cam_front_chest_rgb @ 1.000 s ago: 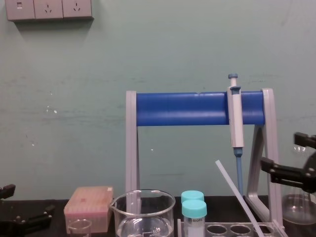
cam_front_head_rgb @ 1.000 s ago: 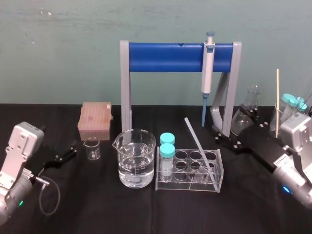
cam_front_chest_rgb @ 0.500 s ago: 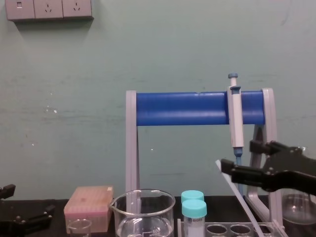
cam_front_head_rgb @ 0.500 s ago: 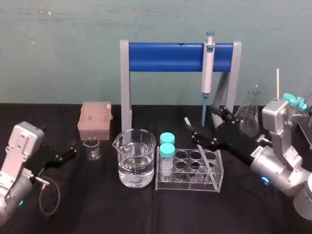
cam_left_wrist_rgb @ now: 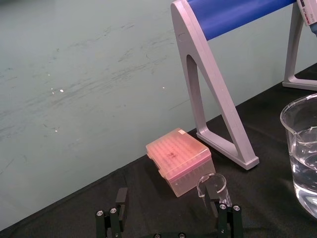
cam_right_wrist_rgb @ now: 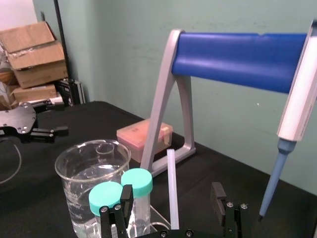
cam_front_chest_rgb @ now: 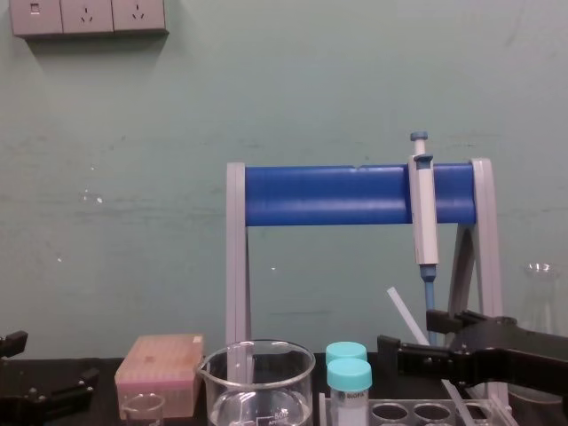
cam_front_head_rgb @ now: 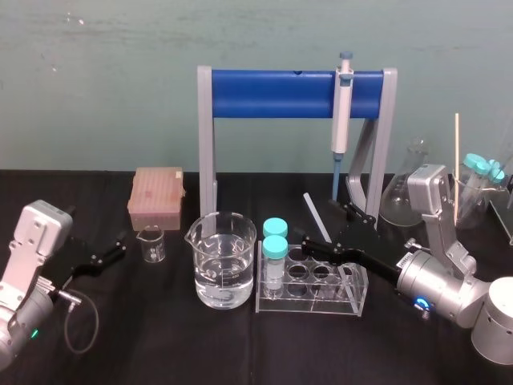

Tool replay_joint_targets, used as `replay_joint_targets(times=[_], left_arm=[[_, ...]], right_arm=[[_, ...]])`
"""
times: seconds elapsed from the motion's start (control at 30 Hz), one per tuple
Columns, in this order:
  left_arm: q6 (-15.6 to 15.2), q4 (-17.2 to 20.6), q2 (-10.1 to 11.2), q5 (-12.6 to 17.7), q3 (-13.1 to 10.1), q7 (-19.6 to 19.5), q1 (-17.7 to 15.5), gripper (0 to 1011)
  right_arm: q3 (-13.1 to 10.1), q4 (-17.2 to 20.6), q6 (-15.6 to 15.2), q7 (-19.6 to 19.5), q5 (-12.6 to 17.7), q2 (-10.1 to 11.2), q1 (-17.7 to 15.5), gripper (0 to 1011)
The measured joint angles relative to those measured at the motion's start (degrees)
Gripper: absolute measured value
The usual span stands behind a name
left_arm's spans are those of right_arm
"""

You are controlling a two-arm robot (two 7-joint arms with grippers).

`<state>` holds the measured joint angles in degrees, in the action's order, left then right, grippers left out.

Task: Pick up the stirring rod with one hand, then place it down.

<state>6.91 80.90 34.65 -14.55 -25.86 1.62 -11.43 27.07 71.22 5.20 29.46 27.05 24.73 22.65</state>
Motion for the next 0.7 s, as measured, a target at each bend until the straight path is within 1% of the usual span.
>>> replay_joint_targets(times=[0.07, 0.7], left_arm=[[0.0, 0.0, 0.0, 0.0, 0.0, 0.0, 0.0, 1000], [0.0, 0.0, 0.0, 0.0, 0.0, 0.0, 0.0, 1000]], right_arm=[[-0.2, -0.2, -0.7, -0.2, -0.2, -0.2, 0.0, 1002], [-0.2, 0.0, -0.1, -0.2, -0.2, 0.0, 0.0, 994]])
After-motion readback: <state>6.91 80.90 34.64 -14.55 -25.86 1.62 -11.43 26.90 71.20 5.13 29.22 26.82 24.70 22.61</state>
